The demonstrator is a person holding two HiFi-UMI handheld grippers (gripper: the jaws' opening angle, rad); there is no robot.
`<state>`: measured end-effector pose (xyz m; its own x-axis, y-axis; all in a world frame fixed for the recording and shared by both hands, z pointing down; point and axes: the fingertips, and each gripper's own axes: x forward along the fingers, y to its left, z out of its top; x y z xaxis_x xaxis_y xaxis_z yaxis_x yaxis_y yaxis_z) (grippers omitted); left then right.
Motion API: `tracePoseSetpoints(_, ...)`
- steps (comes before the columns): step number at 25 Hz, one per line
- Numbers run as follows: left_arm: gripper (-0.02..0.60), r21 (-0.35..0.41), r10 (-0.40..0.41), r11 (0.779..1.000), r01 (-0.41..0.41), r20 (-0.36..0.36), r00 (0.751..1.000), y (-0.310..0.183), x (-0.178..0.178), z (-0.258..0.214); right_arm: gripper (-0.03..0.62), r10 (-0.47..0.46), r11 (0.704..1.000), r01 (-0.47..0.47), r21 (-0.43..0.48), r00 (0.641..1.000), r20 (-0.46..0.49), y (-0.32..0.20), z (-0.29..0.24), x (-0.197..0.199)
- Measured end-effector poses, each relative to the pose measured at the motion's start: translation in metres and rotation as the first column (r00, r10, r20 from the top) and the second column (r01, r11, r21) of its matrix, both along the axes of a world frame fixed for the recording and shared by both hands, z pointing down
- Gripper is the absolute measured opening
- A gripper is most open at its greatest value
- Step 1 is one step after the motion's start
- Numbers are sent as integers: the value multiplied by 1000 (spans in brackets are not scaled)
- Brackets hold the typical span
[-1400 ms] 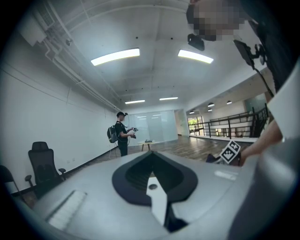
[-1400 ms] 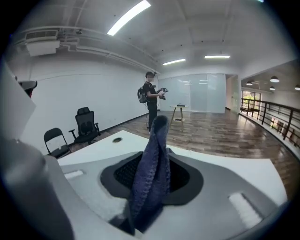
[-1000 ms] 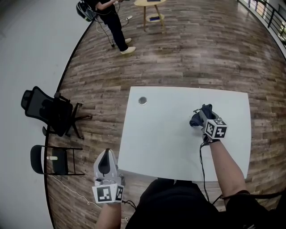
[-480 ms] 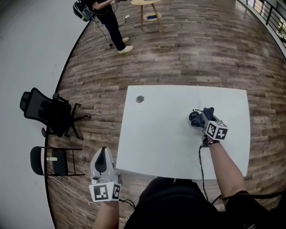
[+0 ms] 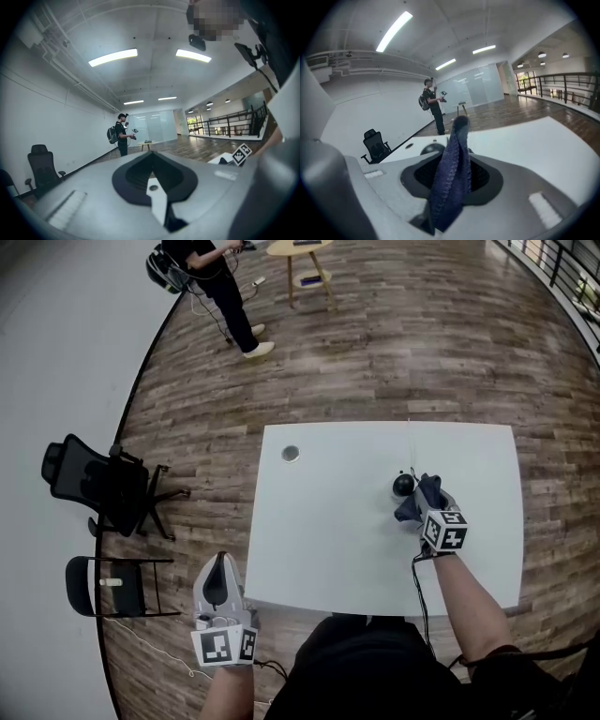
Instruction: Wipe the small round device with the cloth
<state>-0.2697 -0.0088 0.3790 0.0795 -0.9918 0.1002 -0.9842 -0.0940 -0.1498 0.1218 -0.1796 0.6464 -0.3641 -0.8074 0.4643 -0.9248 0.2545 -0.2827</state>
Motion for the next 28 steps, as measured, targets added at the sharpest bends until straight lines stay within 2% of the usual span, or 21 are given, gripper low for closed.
tracePoseSetpoints(2,6,3,-4,1000,4,-7,1000,0,0,1,118,-25,989,29,142,999,-28,-10,-37,-3)
tracePoseSetpoints(4,6,2,-7,1000,7,-15,1000,1,1,3,118,-78,962,96,257,994,-79,-19,-69,-14)
tracePoseSetpoints(6,6,0,-6,1000,6,-21,1000,1,2,5,118,-128,939,164,303,983,-135,-25,-81,-29)
tracePoseSetpoints(14,6,4,-19,1000,19,2,1000,7,0,2,118,-201,936,246,252,961,-191,-29,-44,-49)
tracePoseSetpoints(21,6,-5,-44,999,44,-14,999,14,-3,8,118,-157,956,191,225,975,-160,-21,-31,-35)
tracePoseSetpoints(28,6,-5,-30,1000,30,-15,999,11,0,9,118,-145,960,177,218,977,-156,-10,-27,-34)
